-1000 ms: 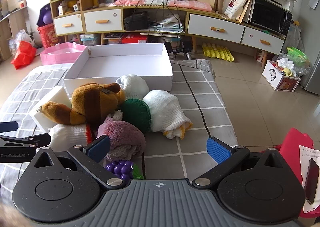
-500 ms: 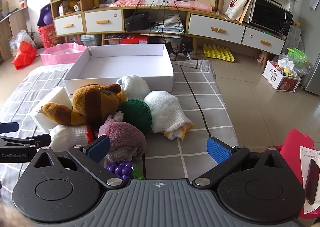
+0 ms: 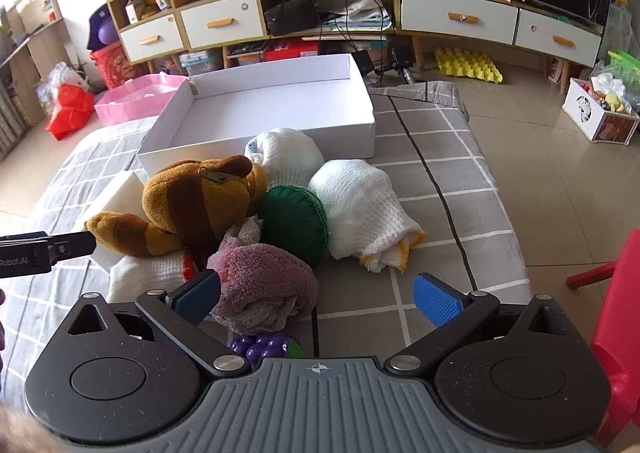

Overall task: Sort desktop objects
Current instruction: 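Grasp the brown raccoon plush with the left gripper while the right gripper grasps the pink towel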

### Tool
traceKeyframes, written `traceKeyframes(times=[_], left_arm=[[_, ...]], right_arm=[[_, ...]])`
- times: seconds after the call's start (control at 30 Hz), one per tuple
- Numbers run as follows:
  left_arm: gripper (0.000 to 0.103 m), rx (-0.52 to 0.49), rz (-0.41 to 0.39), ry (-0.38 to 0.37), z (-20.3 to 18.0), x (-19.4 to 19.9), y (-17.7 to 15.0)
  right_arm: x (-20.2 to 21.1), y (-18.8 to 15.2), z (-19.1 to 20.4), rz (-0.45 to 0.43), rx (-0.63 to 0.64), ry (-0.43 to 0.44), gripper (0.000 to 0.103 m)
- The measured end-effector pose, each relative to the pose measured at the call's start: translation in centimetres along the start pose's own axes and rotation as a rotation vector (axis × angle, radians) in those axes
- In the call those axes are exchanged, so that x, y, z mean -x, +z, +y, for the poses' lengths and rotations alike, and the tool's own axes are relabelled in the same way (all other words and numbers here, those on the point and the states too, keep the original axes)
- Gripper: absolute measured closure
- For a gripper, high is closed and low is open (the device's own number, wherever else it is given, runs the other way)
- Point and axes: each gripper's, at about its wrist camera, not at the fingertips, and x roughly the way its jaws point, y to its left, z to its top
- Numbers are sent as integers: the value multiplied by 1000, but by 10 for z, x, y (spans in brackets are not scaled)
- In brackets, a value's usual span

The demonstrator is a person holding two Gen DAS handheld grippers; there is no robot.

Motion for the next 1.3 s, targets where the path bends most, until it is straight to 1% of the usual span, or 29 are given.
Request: traceKeyframes(times=[0.07, 0.17, 0.27, 0.33, 0.4, 0.5, 0.6, 0.63, 0.73, 0.8, 0.87, 0.93, 1.03, 1.2, 1.3], left_arm=[[1, -11, 11, -2, -3, -1, 1], [1, 7, 44, -30, -4, -5, 3], [1, 19, 76, -62, -5, -9, 6], [1, 42, 99, -93, -4, -13, 11], [0, 45, 98, -80, -7, -16, 16], [1, 46, 119, -74, -12, -24, 22], [1, 34, 145, -117, -16, -29, 29], [1, 22, 143, -114, -19, -27, 31], [1, -75, 89, -100, -35, -16, 41], [1, -115, 68, -114, -45, -16, 48], [1, -135, 75, -143, -53, -20, 55], [1, -179, 72, -175, -64, -26, 59], [1, -228, 81, -192, -80, -34, 61], [1, -335, 95, -199, -102, -44, 55], [1, -379, 117, -181, -110, -55, 53]], right_arm=[[-2, 1, -2, 5, -16, 14, 0], [-8, 3, -4, 29, -41, 36, 0], [-14, 3, -3, 57, -37, 12, 0], [-16, 3, -3, 67, -44, 25, 0], [-16, 4, -3, 67, -58, 37, 0], [-21, 7, -3, 80, -71, 46, 0], [-25, 7, -3, 97, -75, 40, 0], [-24, 8, -4, 100, -81, 42, 0], [-18, 10, -11, 73, -110, 50, 0], [-17, 12, -15, 61, -135, 43, 0], [-18, 14, -16, 66, -143, 43, 0], [-20, 13, -15, 78, -134, 40, 0], [-21, 10, -12, 89, -112, 40, 0], [-22, 8, -11, 92, -107, 39, 0], [-22, 6, -8, 92, -94, 34, 0]])
